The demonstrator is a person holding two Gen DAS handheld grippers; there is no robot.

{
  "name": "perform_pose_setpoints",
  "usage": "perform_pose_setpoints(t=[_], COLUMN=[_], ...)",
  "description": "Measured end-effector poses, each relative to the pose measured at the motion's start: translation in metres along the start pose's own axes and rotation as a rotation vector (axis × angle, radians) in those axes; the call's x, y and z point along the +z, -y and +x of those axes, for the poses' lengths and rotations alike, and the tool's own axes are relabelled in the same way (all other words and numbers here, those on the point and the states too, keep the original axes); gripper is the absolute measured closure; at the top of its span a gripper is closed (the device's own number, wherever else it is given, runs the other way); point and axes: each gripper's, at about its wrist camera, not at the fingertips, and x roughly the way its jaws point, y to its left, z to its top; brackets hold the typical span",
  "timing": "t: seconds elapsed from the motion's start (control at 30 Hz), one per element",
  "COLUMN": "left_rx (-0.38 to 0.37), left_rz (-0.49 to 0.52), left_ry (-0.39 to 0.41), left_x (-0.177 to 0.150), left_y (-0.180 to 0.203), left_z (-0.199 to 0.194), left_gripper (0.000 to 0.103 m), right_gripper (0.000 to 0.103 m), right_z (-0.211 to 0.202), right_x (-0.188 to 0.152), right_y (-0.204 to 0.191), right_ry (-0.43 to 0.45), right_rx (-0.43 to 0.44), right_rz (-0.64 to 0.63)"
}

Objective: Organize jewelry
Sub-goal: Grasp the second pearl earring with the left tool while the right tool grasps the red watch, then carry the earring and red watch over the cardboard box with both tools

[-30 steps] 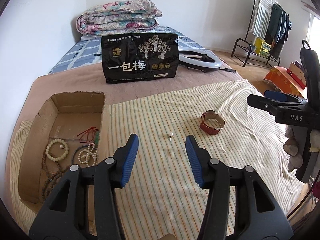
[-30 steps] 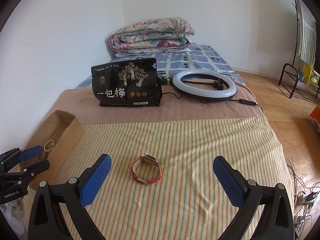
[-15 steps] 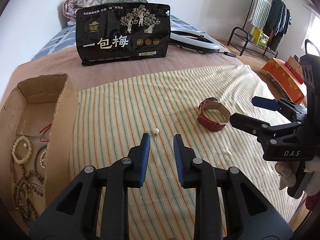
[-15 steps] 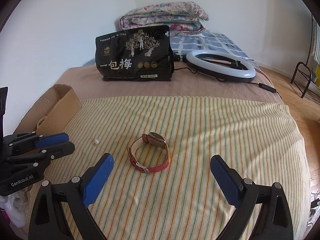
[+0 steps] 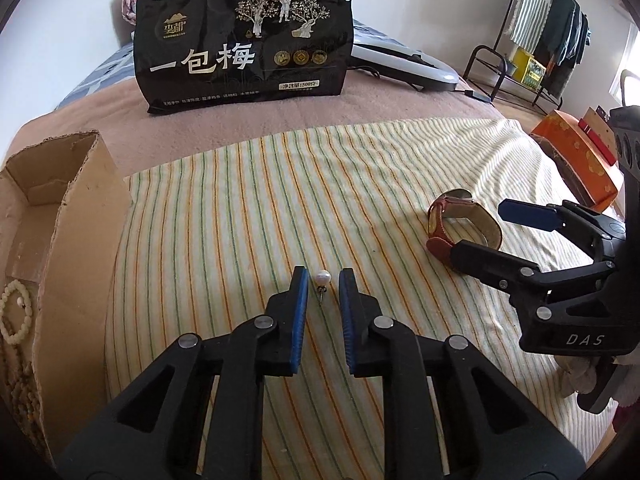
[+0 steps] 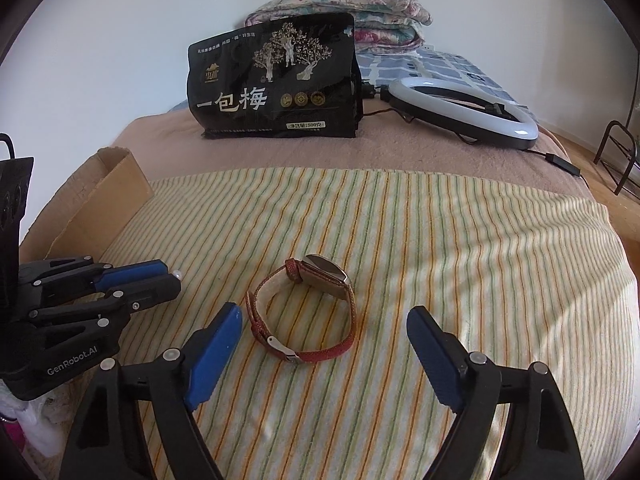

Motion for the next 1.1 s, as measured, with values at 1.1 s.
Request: perform_pose_setpoints(t=[1.1], left_rx=[0.002], left_rz=[0.013], left_ry=[0.025], left_x=[-0.002], left_y=[-0.001], left_z=[-0.019], left_gripper=[0.096], right_gripper=[0.045], right_z=[-0.015], right_x=[0.002], right_y=[-0.01], right_ry=[0.007], right_rx=[0.008], right_rz=[-0.027])
